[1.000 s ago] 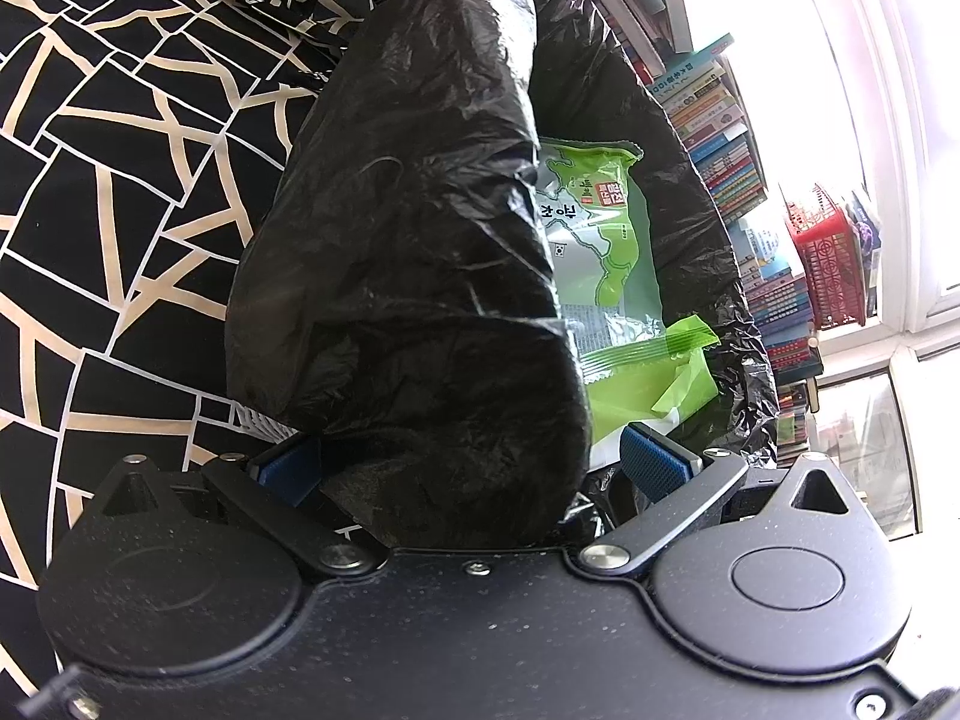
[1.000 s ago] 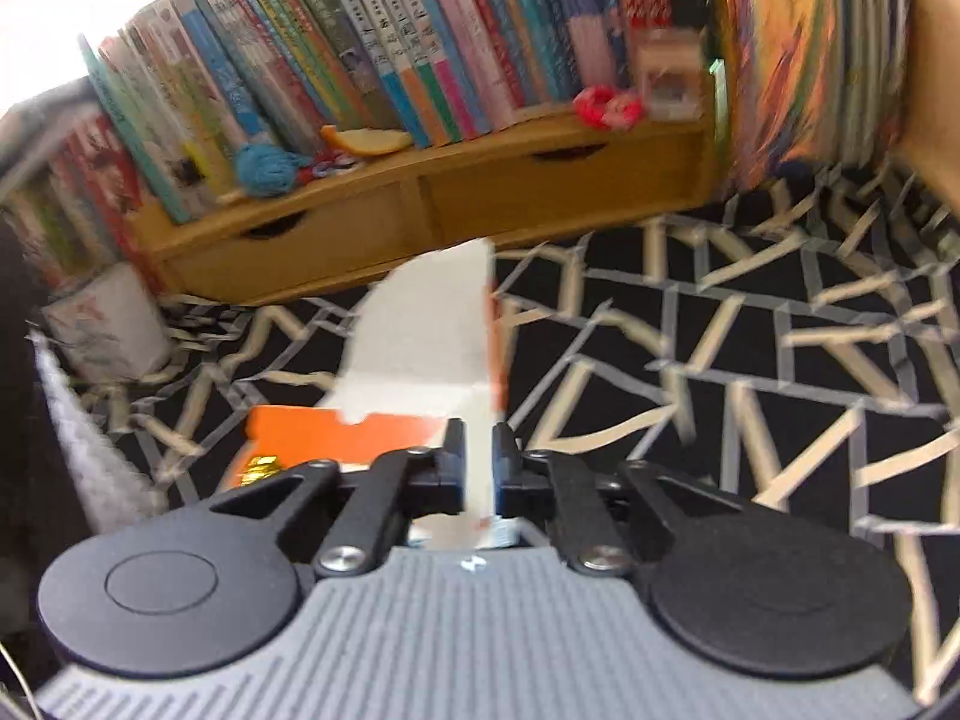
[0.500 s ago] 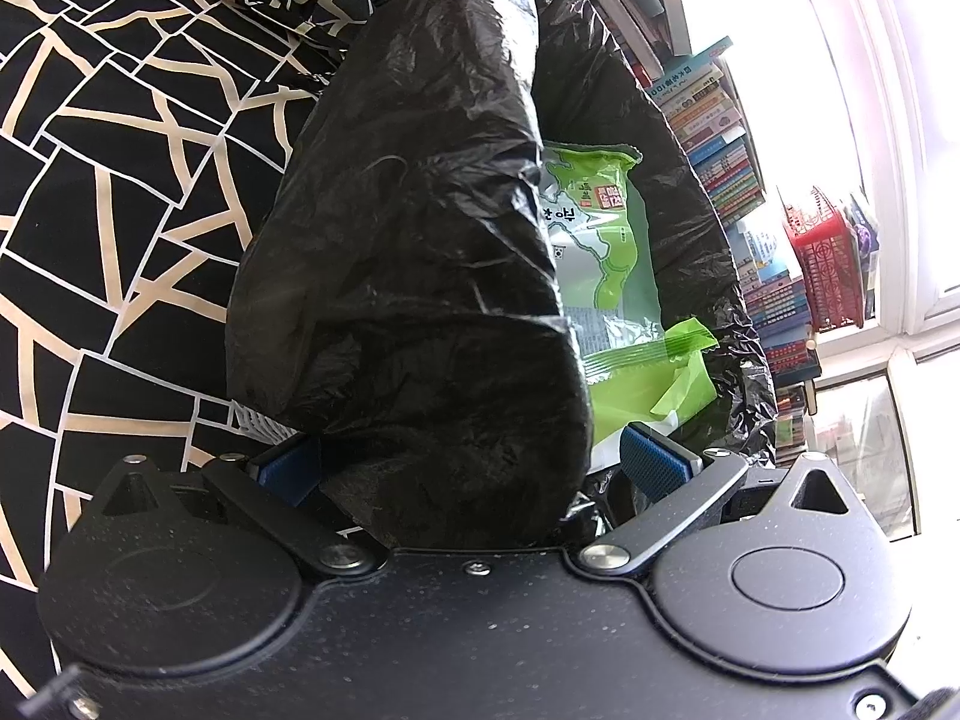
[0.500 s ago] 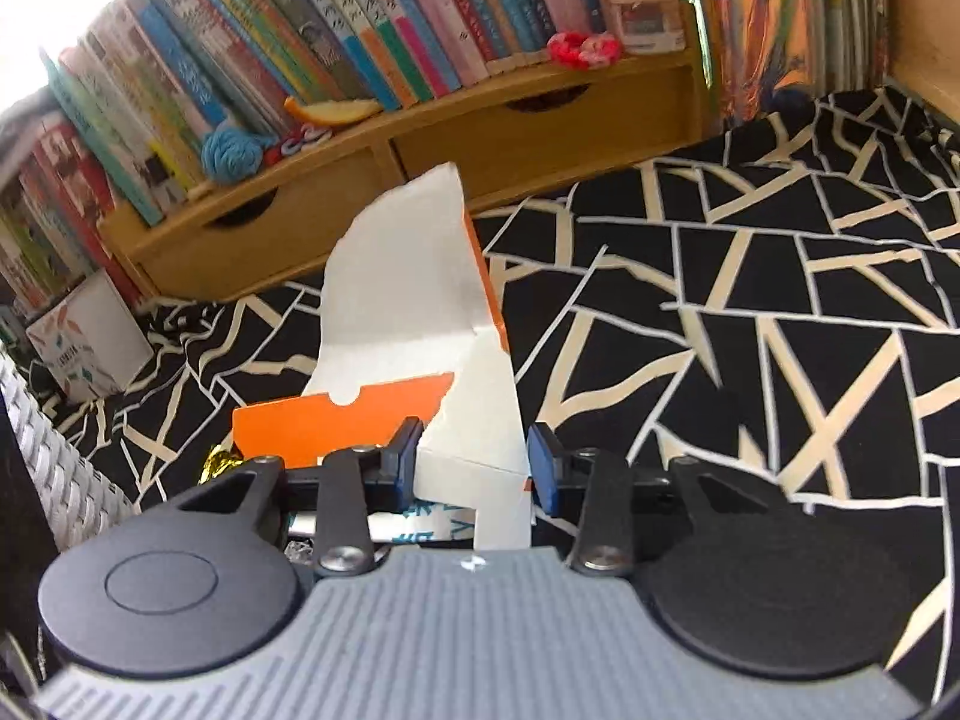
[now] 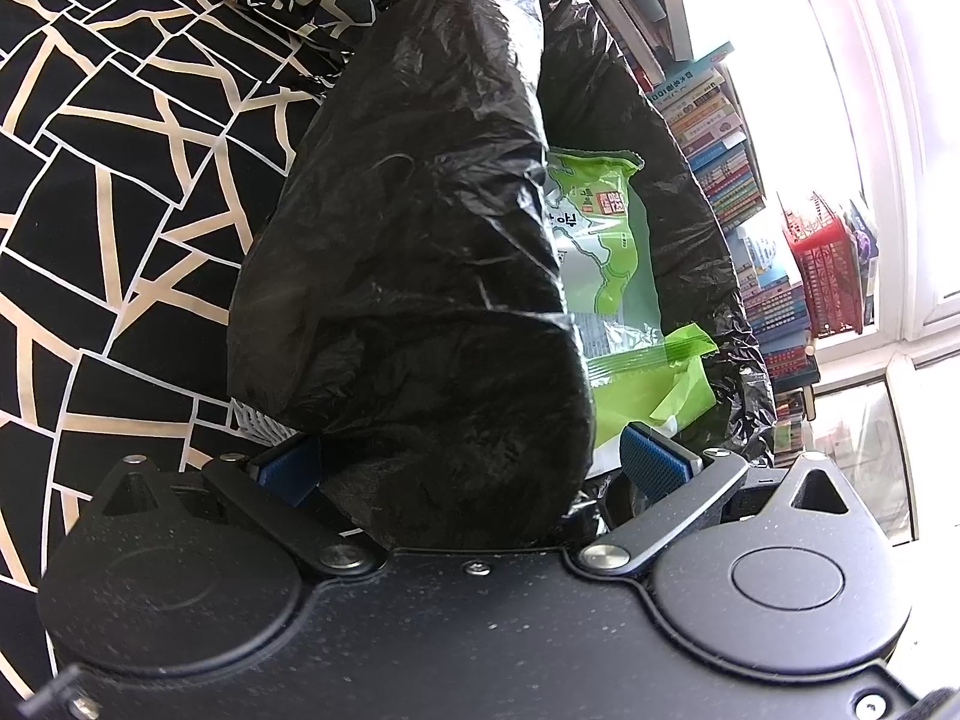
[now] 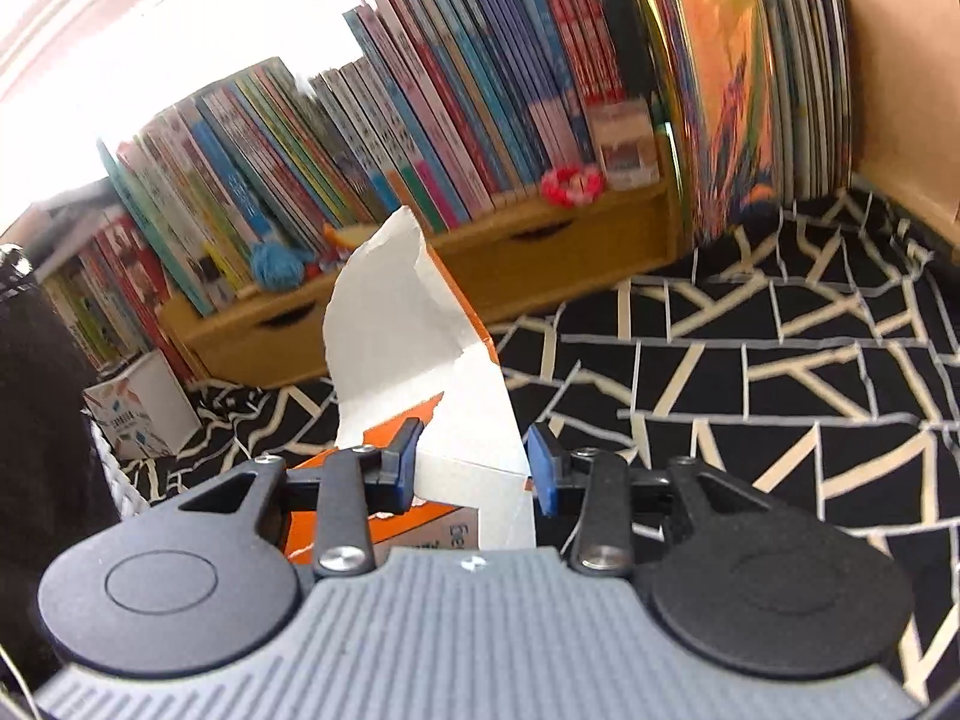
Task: Collect trash
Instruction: 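Grasp the orange-and-white paper box with the right gripper and lift, then carry the paper box over the bin and open the right gripper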
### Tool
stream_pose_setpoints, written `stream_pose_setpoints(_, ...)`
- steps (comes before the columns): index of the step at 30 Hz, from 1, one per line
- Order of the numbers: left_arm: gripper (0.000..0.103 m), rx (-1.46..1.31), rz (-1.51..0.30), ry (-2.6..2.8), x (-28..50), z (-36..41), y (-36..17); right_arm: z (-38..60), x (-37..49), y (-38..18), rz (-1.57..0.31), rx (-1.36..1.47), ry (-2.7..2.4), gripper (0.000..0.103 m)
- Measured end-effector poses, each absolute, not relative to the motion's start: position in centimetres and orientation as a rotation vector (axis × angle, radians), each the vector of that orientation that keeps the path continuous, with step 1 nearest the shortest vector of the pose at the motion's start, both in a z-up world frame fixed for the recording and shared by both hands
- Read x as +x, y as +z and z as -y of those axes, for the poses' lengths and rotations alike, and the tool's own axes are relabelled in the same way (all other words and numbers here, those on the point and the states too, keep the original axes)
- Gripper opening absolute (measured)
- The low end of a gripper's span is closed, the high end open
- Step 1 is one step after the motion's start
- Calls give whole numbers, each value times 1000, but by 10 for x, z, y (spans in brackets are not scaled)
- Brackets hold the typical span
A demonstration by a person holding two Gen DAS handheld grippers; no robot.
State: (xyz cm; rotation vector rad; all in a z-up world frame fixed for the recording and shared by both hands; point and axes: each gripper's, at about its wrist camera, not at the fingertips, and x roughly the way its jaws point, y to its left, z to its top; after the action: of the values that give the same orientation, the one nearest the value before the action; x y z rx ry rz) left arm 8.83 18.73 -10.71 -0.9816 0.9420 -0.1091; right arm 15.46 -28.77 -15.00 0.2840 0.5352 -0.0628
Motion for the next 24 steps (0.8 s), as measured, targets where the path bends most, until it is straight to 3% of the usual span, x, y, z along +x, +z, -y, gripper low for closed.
stream_pose_setpoints(2, 103, -981, -942, -109, 88, -187, -107, 285, 151, -140, -513, 255, -66, 42)
stream_pose_setpoints(3, 103, -981, -942, -109, 88, -187, -107, 282, 150, -136, -506, 223, -78, 16)
stream_pose_setpoints(6, 103, -981, -942, -109, 88, -187, -107, 270, 152, -127, -511, 108, -151, 6)
stream_pose_setpoints(24, 103, -981, -942, -110, 88, -187, -107, 274, 141, -116, -503, 127, -123, 6)
